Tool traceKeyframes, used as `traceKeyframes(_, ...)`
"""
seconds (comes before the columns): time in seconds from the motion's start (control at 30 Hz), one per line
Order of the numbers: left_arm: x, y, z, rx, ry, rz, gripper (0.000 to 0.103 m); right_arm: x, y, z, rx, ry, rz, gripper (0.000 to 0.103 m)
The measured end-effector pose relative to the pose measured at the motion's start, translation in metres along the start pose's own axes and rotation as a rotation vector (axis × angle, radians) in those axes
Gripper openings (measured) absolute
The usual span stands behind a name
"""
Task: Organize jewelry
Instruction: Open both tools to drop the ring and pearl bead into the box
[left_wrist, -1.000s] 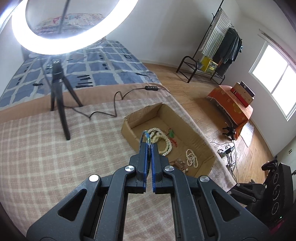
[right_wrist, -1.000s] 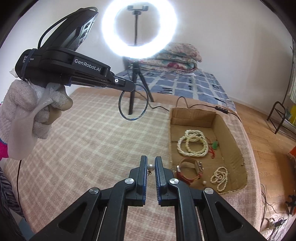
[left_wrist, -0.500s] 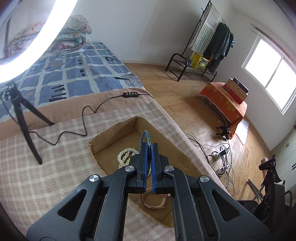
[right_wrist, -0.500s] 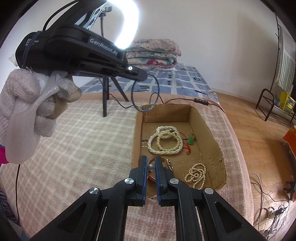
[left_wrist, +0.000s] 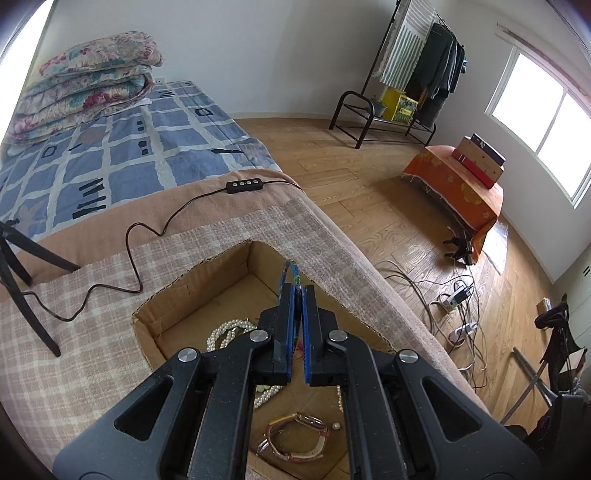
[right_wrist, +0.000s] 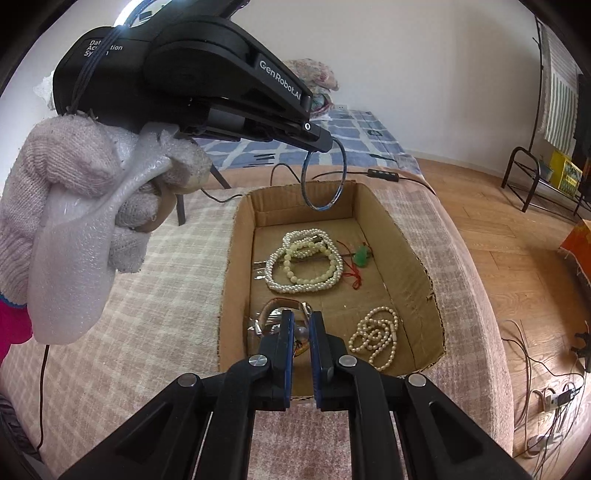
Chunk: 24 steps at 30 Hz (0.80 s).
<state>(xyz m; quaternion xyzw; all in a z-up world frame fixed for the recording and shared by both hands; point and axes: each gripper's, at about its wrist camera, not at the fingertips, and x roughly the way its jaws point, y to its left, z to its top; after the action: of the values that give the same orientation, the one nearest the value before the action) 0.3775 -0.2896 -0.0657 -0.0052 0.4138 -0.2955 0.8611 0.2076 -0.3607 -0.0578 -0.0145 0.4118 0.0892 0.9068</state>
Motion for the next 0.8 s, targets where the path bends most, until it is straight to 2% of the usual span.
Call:
traceKeyframes(0.47, 0.011, -0.007, 0.005, 0.024, 0.001, 0.011, 0.001, 0.01, -0.011, 0.002, 0.021, 0.003, -0.029, 0.007)
traceKeyframes(0.53, 0.011, -0.008, 0.005, 0.03, 0.002, 0.012, 0.001, 0.009, -0.01, 0.003, 0.018, -0.001, -0.023, 0.021)
traceKeyframes(0.67, 0.01, -0.013, 0.007, 0.049, -0.006, 0.029, 0.001, 0.007, -0.005, 0.003, 0.002, -0.008, -0.031, 0.038)
traceKeyframes(0.7, 0.01, -0.014, 0.007, 0.054, -0.005, 0.033, 0.005, 0.007, -0.004, 0.003, 0.0, -0.011, -0.031, 0.047)
traceKeyframes(0.73, 0.009, -0.015, 0.008, 0.059, -0.007, 0.034, 0.022, 0.007, -0.002, 0.003, 0.0, -0.014, -0.037, 0.06)
traceKeyframes(0.77, 0.008, -0.015, 0.007, 0.06, -0.013, 0.032, 0.035, 0.007, -0.002, 0.003, -0.001, -0.021, -0.043, 0.065)
traceKeyframes(0.8, 0.005, -0.014, 0.006, 0.059, -0.022, 0.033, 0.054, 0.006, 0.0, 0.004, -0.003, -0.03, -0.05, 0.072)
